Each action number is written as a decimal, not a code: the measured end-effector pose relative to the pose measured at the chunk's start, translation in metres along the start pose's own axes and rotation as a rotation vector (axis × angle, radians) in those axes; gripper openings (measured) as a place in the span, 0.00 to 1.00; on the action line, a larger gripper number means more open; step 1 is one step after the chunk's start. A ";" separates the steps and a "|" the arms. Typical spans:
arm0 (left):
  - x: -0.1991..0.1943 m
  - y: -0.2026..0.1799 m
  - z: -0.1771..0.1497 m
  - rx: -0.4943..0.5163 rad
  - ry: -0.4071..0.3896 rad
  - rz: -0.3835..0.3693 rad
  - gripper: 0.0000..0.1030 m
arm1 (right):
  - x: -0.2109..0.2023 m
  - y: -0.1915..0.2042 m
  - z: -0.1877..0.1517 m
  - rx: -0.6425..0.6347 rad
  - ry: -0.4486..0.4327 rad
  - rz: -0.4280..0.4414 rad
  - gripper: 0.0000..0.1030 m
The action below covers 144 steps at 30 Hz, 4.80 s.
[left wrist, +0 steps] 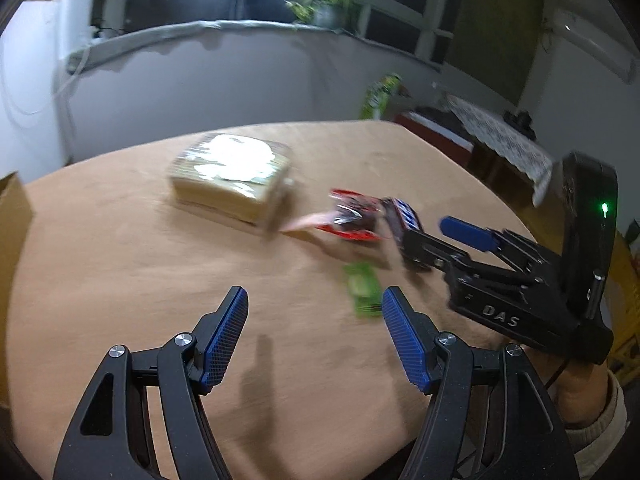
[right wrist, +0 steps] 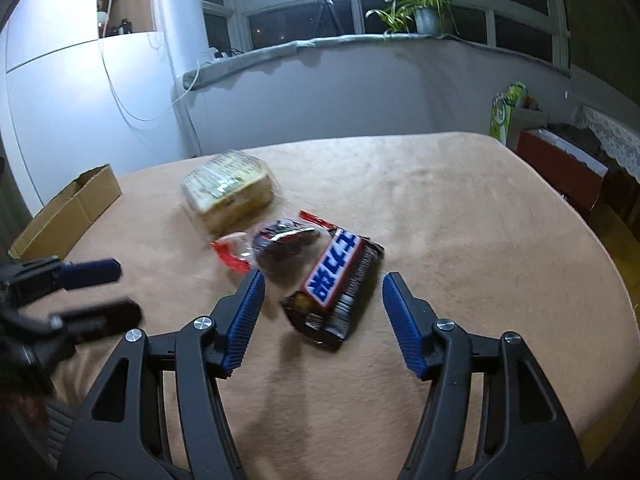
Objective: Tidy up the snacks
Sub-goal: 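Move both tools back from the box to the snack pile, then grasp the green candy with the left tool while the right tool grasps the Snickers bar, then carry the green candy and Snickers bar into the box and open both tools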
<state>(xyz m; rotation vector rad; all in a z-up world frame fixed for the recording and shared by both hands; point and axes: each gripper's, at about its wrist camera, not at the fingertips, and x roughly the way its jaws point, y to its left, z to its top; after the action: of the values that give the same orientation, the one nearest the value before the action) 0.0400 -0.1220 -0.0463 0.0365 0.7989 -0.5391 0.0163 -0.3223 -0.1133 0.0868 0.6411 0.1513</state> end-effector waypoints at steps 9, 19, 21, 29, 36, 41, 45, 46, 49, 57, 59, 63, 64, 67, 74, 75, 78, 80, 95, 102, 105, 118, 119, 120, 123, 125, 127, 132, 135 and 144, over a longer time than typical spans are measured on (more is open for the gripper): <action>0.035 -0.022 0.002 0.035 0.070 -0.011 0.67 | 0.018 -0.012 -0.001 0.017 0.037 0.034 0.64; 0.036 -0.018 0.000 0.080 0.054 0.014 0.21 | 0.013 -0.027 -0.005 0.044 0.019 0.049 0.33; 0.034 -0.016 -0.001 0.076 0.052 0.007 0.21 | 0.009 -0.032 -0.008 0.066 0.010 0.053 0.33; 0.023 -0.002 -0.002 0.013 0.025 -0.014 0.20 | -0.016 -0.054 -0.016 0.129 -0.044 0.016 0.33; 0.006 0.021 -0.002 -0.043 -0.013 0.002 0.20 | -0.027 -0.053 -0.012 0.124 -0.072 0.007 0.33; -0.003 0.034 -0.002 -0.072 -0.033 0.020 0.20 | -0.027 -0.049 -0.010 0.112 -0.070 0.015 0.33; -0.008 0.041 -0.002 -0.081 -0.052 0.023 0.20 | -0.028 -0.043 -0.008 0.101 -0.074 0.011 0.33; -0.009 0.043 -0.002 -0.081 -0.056 0.022 0.20 | -0.028 -0.042 -0.007 0.097 -0.074 0.010 0.33; -0.013 0.046 -0.002 -0.082 -0.070 0.021 0.20 | -0.030 -0.036 -0.003 0.084 -0.077 0.007 0.33; -0.033 0.065 -0.005 -0.109 -0.119 0.034 0.20 | -0.033 -0.002 0.012 0.021 -0.088 0.020 0.33; -0.040 0.070 -0.006 -0.117 -0.133 0.042 0.20 | -0.032 0.010 0.016 0.001 -0.086 0.029 0.33; -0.053 0.086 -0.009 -0.142 -0.164 0.063 0.20 | -0.030 0.037 0.023 -0.041 -0.085 0.052 0.33; -0.057 0.090 -0.010 -0.149 -0.171 0.067 0.20 | -0.029 0.043 0.025 -0.051 -0.085 0.058 0.33; -0.069 0.106 -0.013 -0.174 -0.198 0.081 0.20 | -0.027 0.065 0.031 -0.086 -0.087 0.081 0.33; -0.103 0.138 -0.019 -0.228 -0.267 0.125 0.20 | -0.020 0.122 0.043 -0.166 -0.094 0.145 0.33; -0.108 0.142 -0.020 -0.235 -0.276 0.133 0.20 | -0.018 0.131 0.045 -0.178 -0.094 0.157 0.33; -0.120 0.156 -0.024 -0.257 -0.301 0.155 0.20 | -0.014 0.155 0.049 -0.209 -0.097 0.188 0.33; -0.128 0.164 -0.027 -0.273 -0.314 0.171 0.20 | -0.012 0.170 0.052 -0.229 -0.099 0.208 0.33; -0.174 0.237 -0.055 -0.402 -0.374 0.309 0.20 | 0.010 0.306 0.062 -0.409 -0.107 0.418 0.33; -0.183 0.265 -0.070 -0.458 -0.376 0.353 0.20 | 0.031 0.367 0.062 -0.487 -0.084 0.503 0.33; -0.184 0.274 -0.076 -0.478 -0.372 0.358 0.20 | 0.040 0.390 0.064 -0.512 -0.080 0.532 0.33; -0.186 0.294 -0.077 -0.530 -0.364 0.318 0.61 | 0.057 0.409 0.076 -0.504 -0.074 0.512 0.55; -0.188 0.294 -0.076 -0.528 -0.367 0.311 0.63 | 0.056 0.408 0.078 -0.504 -0.076 0.503 0.55; -0.191 0.293 -0.076 -0.522 -0.372 0.304 0.65 | 0.054 0.407 0.080 -0.502 -0.081 0.494 0.55; -0.199 0.290 -0.074 -0.509 -0.386 0.303 0.65 | 0.045 0.401 0.084 -0.489 -0.099 0.476 0.55; -0.204 0.290 -0.075 -0.507 -0.391 0.299 0.66 | 0.040 0.398 0.086 -0.479 -0.110 0.468 0.56; -0.208 0.290 -0.075 -0.507 -0.397 0.301 0.66 | 0.037 0.395 0.088 -0.475 -0.115 0.459 0.59; -0.216 0.290 -0.075 -0.509 -0.415 0.309 0.66 | 0.029 0.390 0.090 -0.478 -0.124 0.446 0.61; -0.215 0.288 -0.072 -0.503 -0.418 0.311 0.66 | 0.026 0.384 0.089 -0.473 -0.125 0.437 0.61; -0.208 0.277 -0.065 -0.481 -0.413 0.306 0.66 | 0.020 0.348 0.081 -0.444 -0.121 0.384 0.62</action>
<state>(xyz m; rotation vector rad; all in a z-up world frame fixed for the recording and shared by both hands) 0.0090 0.2257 0.0053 -0.3801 0.4875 -0.0484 0.0413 0.0216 -0.0165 -0.2100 0.4523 0.6506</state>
